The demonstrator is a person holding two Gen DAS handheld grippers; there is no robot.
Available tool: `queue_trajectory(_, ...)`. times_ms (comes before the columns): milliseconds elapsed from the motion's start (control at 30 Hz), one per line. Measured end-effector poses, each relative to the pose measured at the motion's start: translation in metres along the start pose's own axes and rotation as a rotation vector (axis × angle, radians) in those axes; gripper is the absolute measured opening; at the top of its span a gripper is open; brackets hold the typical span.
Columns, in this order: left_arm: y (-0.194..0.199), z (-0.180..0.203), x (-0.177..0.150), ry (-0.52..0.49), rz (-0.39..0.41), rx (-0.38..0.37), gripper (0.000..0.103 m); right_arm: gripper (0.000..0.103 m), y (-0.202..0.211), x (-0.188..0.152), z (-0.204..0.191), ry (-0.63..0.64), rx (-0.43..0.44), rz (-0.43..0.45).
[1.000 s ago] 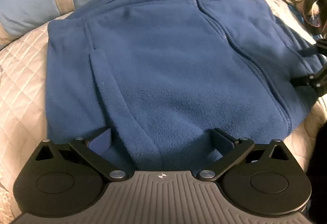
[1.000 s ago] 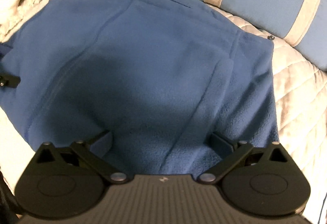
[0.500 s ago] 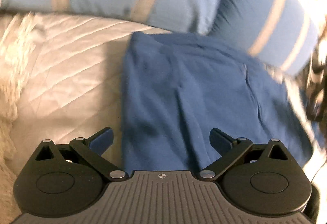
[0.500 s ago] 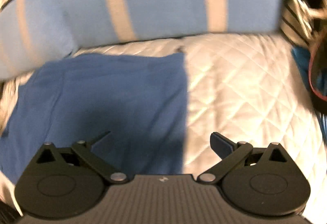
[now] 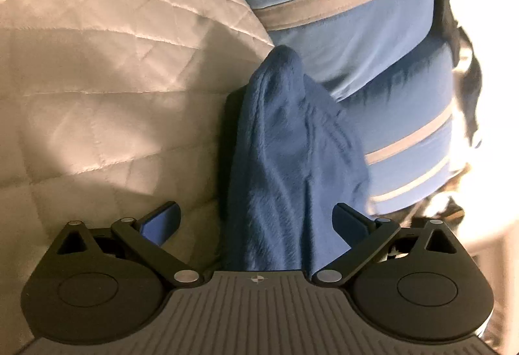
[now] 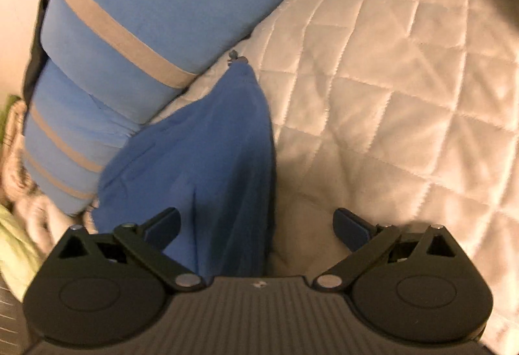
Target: Fold clothes
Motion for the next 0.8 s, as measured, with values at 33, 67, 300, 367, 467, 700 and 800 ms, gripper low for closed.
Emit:
queue_trajectory(33,-0.001,-0.002,0.003,0.012,-0.010,-0.019,0.102,0.102,-0.003,0.000,0.000,-0.012,0.023,-0.009)
queue_trajectory(67,-0.003,-0.003,0.005,0.015,-0.025,-0.036,0.101,0.102,-0.005,0.000,0.000,-0.014,0.039,-0.018)
queue_trajectory(300,-0.024,0.000,0.008,0.000,-0.108,-0.125,0.095,0.101,-0.020,0.005,-0.005,-0.001,0.122,-0.074)
queue_trajectory(367,-0.027,0.003,0.009,-0.005,-0.115,-0.122,0.095,0.101,-0.024,0.006,-0.008,0.006,0.126,-0.085)
queue_trajectory(467,-0.026,0.002,0.007,-0.009,-0.110,-0.112,0.090,0.101,-0.028,0.007,-0.014,0.023,0.127,-0.095)
queue_trajectory(700,-0.020,-0.006,0.003,-0.001,-0.089,-0.077,0.067,0.101,-0.042,0.005,-0.019,0.045,0.148,-0.099)
queue_trajectory(800,-0.018,-0.012,0.004,0.026,-0.084,-0.063,0.057,0.101,-0.048,0.004,-0.018,0.051,0.160,-0.100)
Point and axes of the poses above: each gripper's, at about its wrist camera, not at the fingertips, and y roughly against the way its jaws point, z to its right, x to its top, the point moved 1 cm from there along -y, roughly the way its jaws point, and after that the axes turned 10 degrees about z, right-handed, at the moved point
